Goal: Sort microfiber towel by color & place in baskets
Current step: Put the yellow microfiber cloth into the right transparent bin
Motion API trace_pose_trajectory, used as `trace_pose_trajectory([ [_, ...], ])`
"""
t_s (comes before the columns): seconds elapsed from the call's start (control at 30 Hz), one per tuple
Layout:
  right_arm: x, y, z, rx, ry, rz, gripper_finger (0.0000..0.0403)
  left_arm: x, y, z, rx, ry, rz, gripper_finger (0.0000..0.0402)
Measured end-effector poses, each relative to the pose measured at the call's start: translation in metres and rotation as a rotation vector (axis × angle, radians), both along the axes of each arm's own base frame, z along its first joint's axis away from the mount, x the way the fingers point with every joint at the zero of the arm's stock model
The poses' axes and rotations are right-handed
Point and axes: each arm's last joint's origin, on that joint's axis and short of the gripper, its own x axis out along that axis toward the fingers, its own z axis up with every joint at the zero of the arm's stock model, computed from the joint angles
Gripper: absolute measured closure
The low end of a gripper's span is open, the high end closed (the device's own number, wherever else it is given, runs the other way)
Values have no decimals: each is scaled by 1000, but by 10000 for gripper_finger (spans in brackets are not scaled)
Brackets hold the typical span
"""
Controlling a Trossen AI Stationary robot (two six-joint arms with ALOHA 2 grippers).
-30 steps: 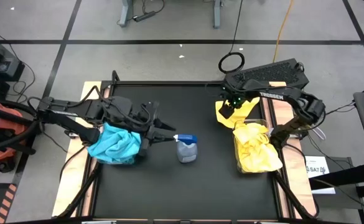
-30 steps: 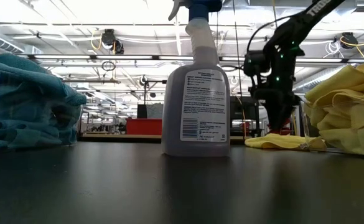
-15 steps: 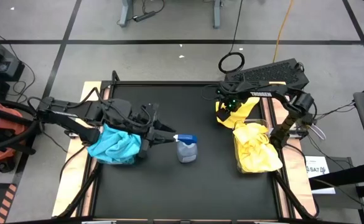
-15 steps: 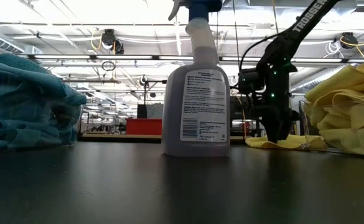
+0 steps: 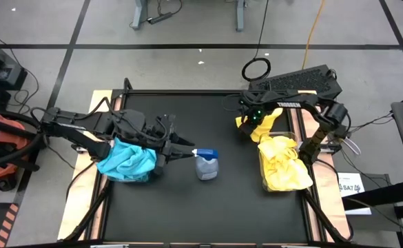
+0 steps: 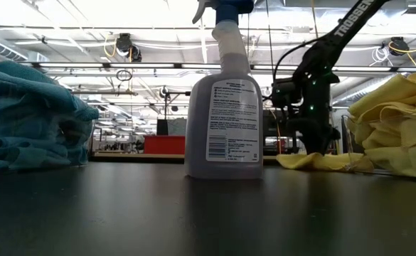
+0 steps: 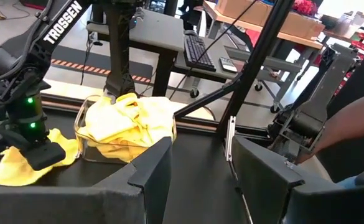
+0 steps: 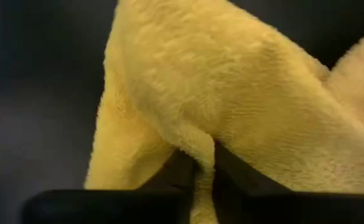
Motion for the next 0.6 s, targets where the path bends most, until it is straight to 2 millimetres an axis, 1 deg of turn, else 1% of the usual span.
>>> trace_pose_trajectory([
  [0.07,-1,2,3,27,-31,15,387,0,0,0,8,-2,-1,226],
  [0.1,-1,3,5,41,-48,23,393,0,1,0,15,-3,1,226],
  [0.2,-2,6,15,63,-106,23,391,0,1,0,34,-6,4,226],
  [0.3,-6,10,31,61,-156,28,397,0,1,0,40,-7,19,226],
  [0.43,-13,18,60,27,-264,34,399,0,1,0,44,-6,18,226],
  [0.6,-26,31,108,-52,-444,55,401,0,2,0,60,-9,16,226],
])
